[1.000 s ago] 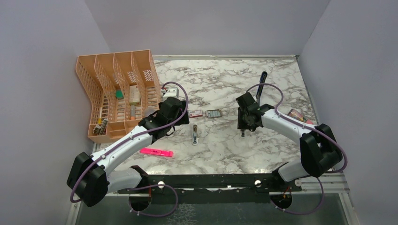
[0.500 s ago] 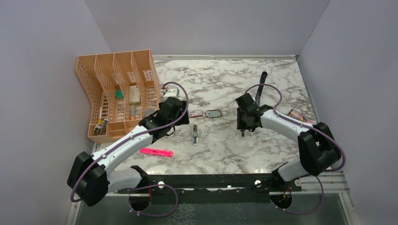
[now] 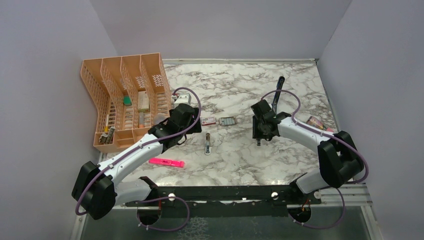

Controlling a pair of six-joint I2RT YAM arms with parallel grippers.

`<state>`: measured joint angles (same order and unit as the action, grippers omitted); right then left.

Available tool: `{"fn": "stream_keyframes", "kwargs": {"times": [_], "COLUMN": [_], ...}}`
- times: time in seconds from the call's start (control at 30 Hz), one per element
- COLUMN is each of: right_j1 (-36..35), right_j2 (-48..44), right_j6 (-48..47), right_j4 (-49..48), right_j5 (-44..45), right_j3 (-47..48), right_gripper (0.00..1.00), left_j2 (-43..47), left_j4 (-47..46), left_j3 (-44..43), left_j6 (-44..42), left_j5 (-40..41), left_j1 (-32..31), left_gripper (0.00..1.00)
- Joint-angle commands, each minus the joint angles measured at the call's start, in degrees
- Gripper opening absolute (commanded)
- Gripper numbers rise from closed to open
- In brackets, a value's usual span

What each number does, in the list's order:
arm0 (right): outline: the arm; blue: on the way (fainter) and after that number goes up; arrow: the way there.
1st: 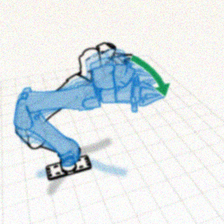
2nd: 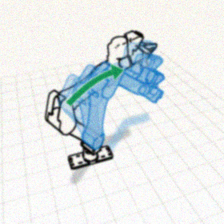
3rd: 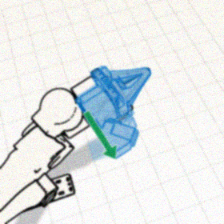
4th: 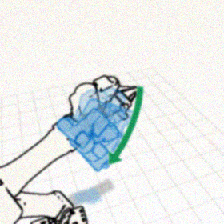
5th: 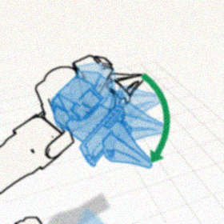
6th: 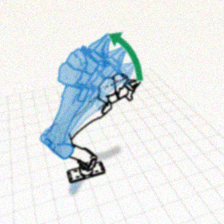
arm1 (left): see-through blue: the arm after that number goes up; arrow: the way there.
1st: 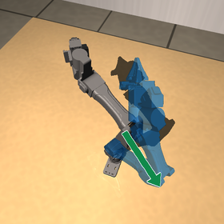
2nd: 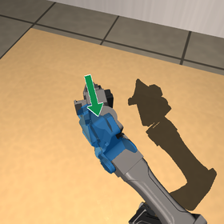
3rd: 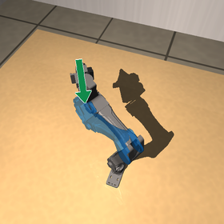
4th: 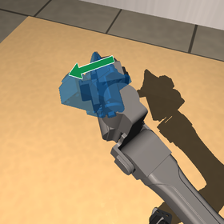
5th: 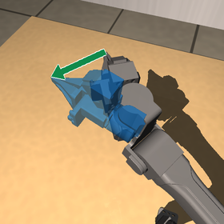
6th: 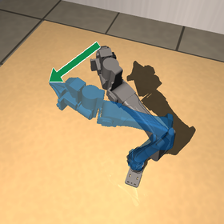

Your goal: Load the staples into the stapler

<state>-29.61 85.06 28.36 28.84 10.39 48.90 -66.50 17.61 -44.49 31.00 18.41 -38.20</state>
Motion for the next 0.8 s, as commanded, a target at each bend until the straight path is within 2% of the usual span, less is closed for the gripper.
{"fn": "stream_keyframes", "kwargs": {"times": [0.0,0.17,0.27,0.5,0.63,0.7,0.77], "right_j1": [0.14,-0.6,-3.7,-10.01,-11.08,-11.19,-11.19], "right_j2": [-3.37,-5.02,-4.51,4.03,10.53,13.25,15.88], "right_j6": [-1.25,-3.81,-4.36,-4.78,-3.24,-2.49,-2.55], "right_j4": [1.36,2.35,2.23,-0.89,-1.75,-2.42,-3.33], "right_j5": [0.16,-1.72,-1.33,-0.37,0.94,1.54,1.65], "right_j3": [2.95,7.65,10.28,16.44,21.0,23.09,24.97], "right_gripper": [0.35,0.35,0.35,0.39,0.4,0.37,0.29], "left_j2": [-0.07,0.12,0.53,2.65,3.92,4.16,4.09], "left_j4": [-1.17,-1.1,-1.08,-1.17,-1.98,-2.13,-2.14], "left_j3": [-0.55,-0.57,-0.52,-0.1,0.73,0.98,0.98], "left_j6": [-0.11,-0.17,-0.07,0.04,0.02,0.02,-0.09], "left_j5": [-0.87,-0.34,0.31,2.04,2.28,2.49,2.44], "left_j1": [0.28,0.31,0.24,0.32,0.31,0.3,0.31], "left_gripper": [0.71,0.71,0.71,0.71,0.71,0.71,0.71]}}
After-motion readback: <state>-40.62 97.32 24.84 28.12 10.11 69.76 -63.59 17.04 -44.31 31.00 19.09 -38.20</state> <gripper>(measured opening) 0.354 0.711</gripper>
